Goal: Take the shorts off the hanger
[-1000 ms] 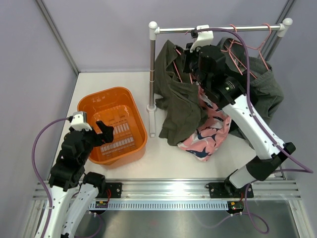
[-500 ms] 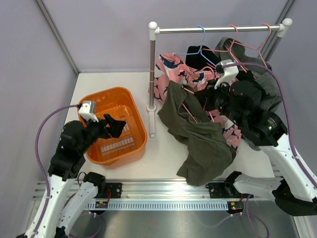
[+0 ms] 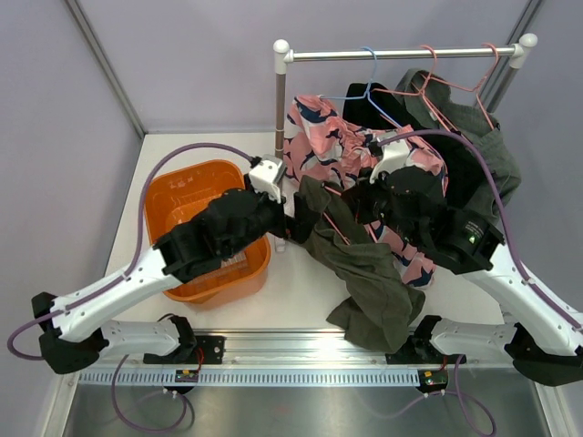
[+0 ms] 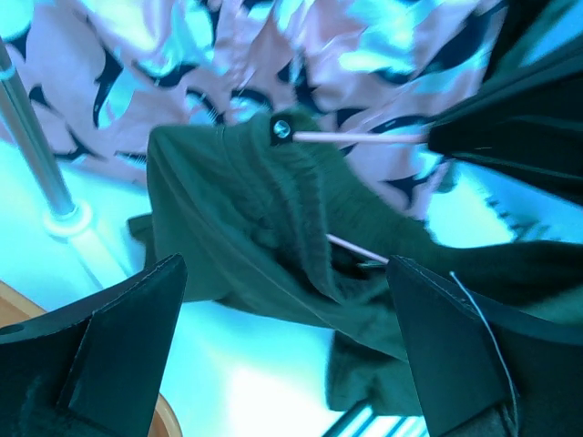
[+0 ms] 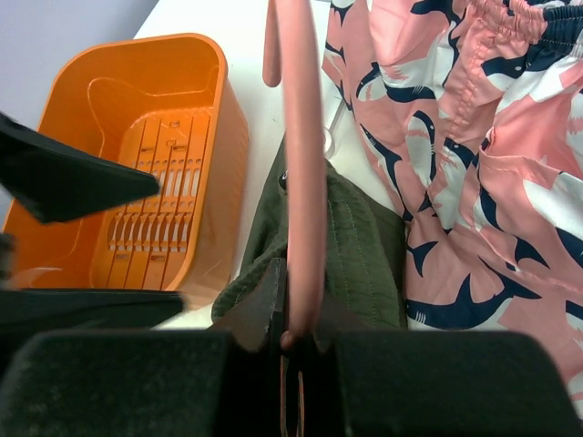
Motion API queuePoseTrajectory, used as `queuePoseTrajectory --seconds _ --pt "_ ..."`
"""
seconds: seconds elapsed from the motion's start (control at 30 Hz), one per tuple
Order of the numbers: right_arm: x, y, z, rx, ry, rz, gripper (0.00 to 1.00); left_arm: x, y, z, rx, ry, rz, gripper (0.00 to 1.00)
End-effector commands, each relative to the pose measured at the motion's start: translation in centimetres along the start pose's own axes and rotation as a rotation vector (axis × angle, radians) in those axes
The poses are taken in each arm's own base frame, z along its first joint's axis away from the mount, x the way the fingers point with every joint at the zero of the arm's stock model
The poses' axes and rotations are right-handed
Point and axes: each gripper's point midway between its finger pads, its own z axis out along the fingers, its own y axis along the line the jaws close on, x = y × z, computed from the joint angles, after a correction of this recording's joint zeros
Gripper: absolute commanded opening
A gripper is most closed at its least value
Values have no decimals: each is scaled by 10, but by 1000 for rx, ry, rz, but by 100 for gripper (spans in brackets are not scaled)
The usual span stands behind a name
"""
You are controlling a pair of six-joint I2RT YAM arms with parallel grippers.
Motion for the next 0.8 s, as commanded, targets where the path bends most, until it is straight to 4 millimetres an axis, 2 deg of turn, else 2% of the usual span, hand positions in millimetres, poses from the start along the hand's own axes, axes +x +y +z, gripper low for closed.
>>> queuePoseTrajectory --seconds 0.0,0.13,0.53,0.63,0.77 --pt "-20 -1 -10 31 -81 65 0 -33 1 10 -79 -132 -28 97" --pt "-21 -1 -12 37 -83 63 0 -21 -2 29 -116 -116 -12 97" --pt "-20 -1 -11 53 -80 57 0 -7 -13 57 -90 -102 -8 97" --pt "-22 0 -11 53 -83 54 0 -3 -17 64 -79 -92 -9 95" --pt "-23 1 -9 57 -79 46 0 2 -17 71 -90 -83 -23 86"
